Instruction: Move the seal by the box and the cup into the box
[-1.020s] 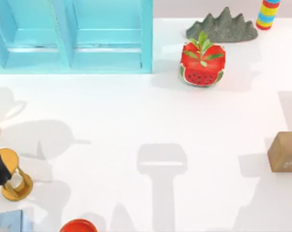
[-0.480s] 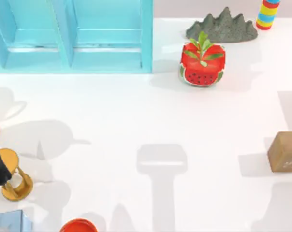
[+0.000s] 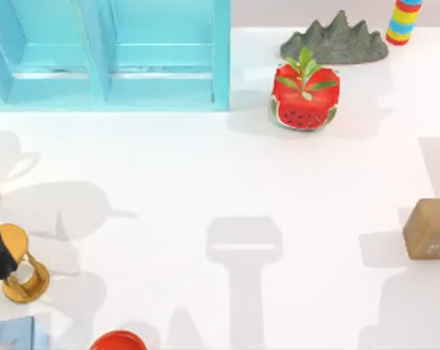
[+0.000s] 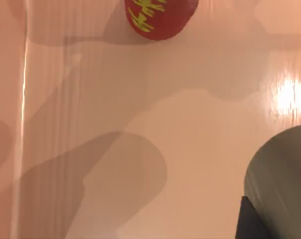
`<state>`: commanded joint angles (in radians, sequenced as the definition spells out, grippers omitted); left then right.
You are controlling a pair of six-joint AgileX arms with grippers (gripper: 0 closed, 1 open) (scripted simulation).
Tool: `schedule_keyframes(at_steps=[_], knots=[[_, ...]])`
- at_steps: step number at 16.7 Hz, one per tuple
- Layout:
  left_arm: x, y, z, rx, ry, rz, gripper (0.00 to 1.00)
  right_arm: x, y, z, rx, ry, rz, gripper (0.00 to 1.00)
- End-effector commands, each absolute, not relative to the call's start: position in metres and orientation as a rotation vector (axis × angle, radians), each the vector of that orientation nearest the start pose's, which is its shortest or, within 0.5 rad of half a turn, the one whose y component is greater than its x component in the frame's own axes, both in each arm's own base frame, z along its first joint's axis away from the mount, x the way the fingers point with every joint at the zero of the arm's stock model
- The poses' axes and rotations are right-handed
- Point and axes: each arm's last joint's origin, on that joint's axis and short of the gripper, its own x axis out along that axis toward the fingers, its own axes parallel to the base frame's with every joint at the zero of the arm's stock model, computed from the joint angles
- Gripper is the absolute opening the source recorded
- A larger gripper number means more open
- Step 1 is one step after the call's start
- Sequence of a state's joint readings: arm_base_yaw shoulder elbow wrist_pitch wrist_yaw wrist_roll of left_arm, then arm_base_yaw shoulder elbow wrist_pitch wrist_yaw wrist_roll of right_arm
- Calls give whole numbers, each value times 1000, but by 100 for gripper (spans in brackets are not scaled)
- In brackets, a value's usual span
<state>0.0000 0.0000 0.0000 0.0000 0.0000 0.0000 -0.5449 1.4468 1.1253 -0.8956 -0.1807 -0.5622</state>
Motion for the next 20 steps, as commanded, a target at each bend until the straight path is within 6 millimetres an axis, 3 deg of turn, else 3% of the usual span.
schedule_keyframes(at_steps=[6,13,18,20], knots=[[106,-1,160,0,0,0,100,237,-148,231,-51,1211,-12,0],[106,-1,160,0,0,0,100,211,-129,169,38,1492,29,0],[106,-1,160,0,0,0,100,210,-127,167,40,1504,29,0],[106,-1,160,0,0,0,100,210,-127,167,40,1504,29,15]])
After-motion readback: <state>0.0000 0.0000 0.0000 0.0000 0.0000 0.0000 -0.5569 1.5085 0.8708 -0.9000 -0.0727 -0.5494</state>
